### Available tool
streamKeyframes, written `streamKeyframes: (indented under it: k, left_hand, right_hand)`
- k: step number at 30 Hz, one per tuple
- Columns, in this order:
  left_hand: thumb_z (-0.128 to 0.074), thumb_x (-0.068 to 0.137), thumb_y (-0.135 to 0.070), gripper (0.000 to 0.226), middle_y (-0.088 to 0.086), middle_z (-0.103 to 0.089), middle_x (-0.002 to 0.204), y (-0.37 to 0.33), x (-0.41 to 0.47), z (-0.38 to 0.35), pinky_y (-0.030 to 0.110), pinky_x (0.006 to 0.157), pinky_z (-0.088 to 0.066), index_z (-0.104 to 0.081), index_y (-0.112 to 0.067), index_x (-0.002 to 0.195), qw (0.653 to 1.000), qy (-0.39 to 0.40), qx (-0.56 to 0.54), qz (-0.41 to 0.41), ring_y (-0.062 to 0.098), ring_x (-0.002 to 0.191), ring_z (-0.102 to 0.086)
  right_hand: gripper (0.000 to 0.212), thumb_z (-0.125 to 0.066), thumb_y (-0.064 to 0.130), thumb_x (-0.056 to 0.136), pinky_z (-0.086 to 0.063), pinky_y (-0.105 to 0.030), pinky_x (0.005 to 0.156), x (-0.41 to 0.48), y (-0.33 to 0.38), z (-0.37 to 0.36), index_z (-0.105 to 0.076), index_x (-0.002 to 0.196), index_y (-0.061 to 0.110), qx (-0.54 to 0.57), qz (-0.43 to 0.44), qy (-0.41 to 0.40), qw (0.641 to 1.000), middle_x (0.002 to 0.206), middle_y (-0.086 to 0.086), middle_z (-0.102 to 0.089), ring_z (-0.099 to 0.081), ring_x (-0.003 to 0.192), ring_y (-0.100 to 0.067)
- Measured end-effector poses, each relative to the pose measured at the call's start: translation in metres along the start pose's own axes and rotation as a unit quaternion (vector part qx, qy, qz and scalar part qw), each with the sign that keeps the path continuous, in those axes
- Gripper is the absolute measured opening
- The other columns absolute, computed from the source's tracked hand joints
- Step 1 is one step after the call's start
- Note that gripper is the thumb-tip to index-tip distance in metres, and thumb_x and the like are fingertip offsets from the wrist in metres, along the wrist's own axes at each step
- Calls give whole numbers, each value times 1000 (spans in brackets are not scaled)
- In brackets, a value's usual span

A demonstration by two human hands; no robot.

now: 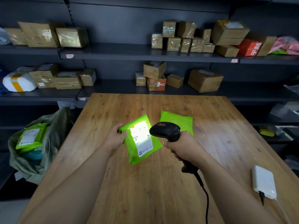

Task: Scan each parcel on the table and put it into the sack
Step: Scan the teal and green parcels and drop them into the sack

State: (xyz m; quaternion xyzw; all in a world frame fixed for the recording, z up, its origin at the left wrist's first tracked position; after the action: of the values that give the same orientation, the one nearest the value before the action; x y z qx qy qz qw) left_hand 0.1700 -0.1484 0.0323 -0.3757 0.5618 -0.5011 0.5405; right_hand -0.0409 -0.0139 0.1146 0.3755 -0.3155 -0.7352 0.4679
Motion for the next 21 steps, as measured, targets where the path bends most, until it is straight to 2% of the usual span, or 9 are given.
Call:
streamKeyframes:
  k: [6, 13, 21]
  left_hand:
    - [-50, 97, -3, 43, 11, -54, 117, 2, -2, -1, 34, 74, -49, -41, -7, 139, 1000, 11, -21, 7, 23, 96, -55]
    - [-46, 101, -10, 40, 19, -51, 134, 6, -5, -3, 42, 86, -48, -39, -9, 140, 999, 3, -53, 7, 27, 101, -55]
    - [-44, 101, -9, 37, 19, -52, 134, 12, -5, -8, 35, 72, -47, -41, -12, 138, 996, -17, -91, 14, 25, 96, -53]
  right_hand:
    - [21, -66, 11, 85, -38, -29, 48, -1, 3, 3, -55, 68, 8, 7, 6, -11, 1000, 56, -9, -51, -44, 48, -23]
    - [20, -65, 11, 85, -37, -31, 51, -7, 2, 0, -53, 71, 7, 19, 4, -7, 1000, 62, -13, -48, -43, 52, -25]
    - [22, -65, 13, 84, -35, -32, 52, -16, 1, 4, -50, 69, 8, 13, 25, -20, 999, 60, -12, -47, -42, 49, -24]
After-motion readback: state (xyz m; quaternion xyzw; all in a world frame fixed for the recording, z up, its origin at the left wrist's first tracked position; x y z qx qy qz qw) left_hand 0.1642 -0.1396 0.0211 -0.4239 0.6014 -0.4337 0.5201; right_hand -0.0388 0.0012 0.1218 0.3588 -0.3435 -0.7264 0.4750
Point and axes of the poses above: each hand's wrist, its own x-axis towards the middle knuckle, its own z-axis out of the back of the hand, y = z × x, the point moved 6 cm from there along x, towards the middle knuckle
